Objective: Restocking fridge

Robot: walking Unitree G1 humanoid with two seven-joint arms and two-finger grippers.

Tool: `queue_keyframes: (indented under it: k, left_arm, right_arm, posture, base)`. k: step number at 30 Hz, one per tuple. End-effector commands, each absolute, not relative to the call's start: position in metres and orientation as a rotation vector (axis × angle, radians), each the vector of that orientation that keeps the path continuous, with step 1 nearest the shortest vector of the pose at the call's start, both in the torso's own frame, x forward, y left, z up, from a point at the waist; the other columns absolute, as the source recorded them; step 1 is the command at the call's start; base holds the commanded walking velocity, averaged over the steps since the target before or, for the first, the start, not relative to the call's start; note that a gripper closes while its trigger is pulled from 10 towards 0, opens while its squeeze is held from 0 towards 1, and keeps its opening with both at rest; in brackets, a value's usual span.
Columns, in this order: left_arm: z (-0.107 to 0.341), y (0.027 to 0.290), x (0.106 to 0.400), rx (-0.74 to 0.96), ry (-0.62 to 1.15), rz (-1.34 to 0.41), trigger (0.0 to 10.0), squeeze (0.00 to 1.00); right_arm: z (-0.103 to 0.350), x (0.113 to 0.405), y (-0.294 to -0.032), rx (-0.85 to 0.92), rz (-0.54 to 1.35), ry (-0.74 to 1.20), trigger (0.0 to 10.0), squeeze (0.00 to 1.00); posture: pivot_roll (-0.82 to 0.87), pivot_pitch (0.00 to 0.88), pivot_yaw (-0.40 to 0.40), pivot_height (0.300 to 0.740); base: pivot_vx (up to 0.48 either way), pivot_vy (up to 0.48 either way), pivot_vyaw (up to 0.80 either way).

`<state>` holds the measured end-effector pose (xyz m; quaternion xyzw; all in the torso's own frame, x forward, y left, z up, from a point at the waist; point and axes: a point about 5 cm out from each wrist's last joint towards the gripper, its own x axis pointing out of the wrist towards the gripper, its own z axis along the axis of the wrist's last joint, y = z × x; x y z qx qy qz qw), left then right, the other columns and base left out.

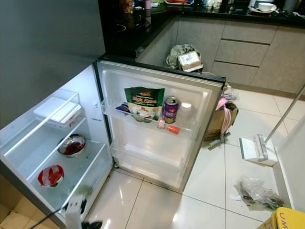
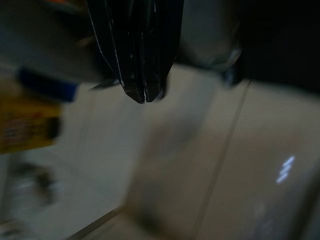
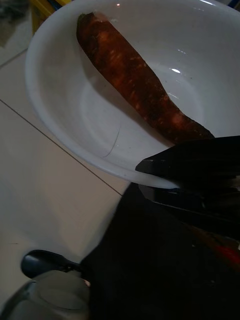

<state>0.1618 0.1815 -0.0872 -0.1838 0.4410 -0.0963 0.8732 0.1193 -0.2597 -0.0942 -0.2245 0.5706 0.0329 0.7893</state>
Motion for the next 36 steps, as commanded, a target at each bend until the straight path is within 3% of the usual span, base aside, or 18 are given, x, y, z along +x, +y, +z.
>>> queue_keyframes:
  k: [1, 9, 21, 36]
  left_arm:
    - [-0.091, 0.19, 0.153, -0.359, 0.966, -0.15, 10.0, 0.0]
    - [-0.099, 0.189, 0.134, -0.35, 1.009, -0.118, 10.0, 0.0]
    - [-0.092, 0.184, 0.154, -0.31, 0.957, -0.142, 10.0, 0.0]
    - [-0.093, 0.184, 0.151, -0.292, 0.972, -0.148, 10.0, 0.0]
  right_arm:
    - [-0.094, 0.12, -0.261, -0.499, 0.069, 1.223, 10.0, 0.0]
    - [-0.093, 0.122, -0.259, -0.47, 0.078, 1.211, 10.0, 0.0]
    - [-0.093, 0.122, -0.26, -0.448, 0.09, 1.21, 10.0, 0.0]
    - [-0.095, 0.12, -0.256, -0.44, 0.095, 1.216, 10.0, 0.0]
  posture:
    - [-0.05, 0.0, -0.014, 0.74]
    - [-0.05, 0.0, -0.017, 0.74]
    - [-0.05, 0.0, -0.012, 0.74]
    - [-0.05, 0.0, -0.008, 0.74]
  base:
    - [0.0, 0.0, 0.0]
    - [0.0, 0.0, 0.06]
    - [0.0, 0.0, 0.73]
    - [0.0, 0.0, 0.73]
